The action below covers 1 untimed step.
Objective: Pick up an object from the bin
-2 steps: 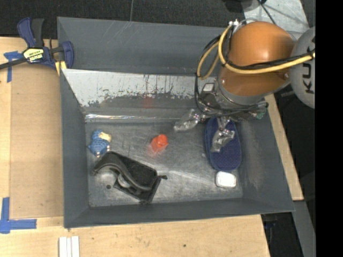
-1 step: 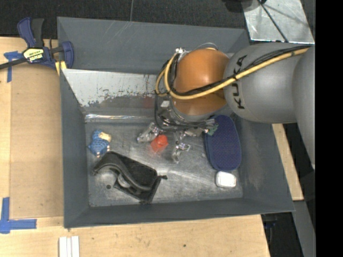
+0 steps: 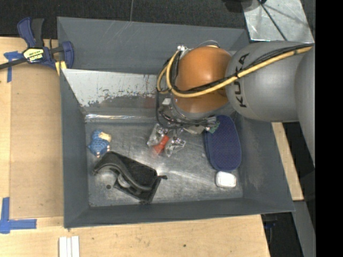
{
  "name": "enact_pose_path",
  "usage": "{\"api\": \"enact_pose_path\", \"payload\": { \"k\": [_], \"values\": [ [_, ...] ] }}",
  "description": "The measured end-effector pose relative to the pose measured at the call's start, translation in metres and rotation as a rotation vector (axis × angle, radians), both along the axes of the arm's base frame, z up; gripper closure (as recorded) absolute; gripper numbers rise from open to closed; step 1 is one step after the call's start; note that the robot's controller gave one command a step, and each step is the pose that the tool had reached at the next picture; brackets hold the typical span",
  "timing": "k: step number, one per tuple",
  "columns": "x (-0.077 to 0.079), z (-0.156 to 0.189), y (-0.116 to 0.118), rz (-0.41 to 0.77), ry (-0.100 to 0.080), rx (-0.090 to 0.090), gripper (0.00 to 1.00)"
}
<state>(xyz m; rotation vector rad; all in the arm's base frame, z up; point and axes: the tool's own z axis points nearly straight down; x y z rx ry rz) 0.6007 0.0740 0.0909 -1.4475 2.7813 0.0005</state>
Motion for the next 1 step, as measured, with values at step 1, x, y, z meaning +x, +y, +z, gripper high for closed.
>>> {"api": "enact_pose_path", "payload": {
  "k": [1],
  "values": [
    [-0.0123,0.1545,0.0068,-0.046,-0.007,0.000,1.00]
  ]
}}
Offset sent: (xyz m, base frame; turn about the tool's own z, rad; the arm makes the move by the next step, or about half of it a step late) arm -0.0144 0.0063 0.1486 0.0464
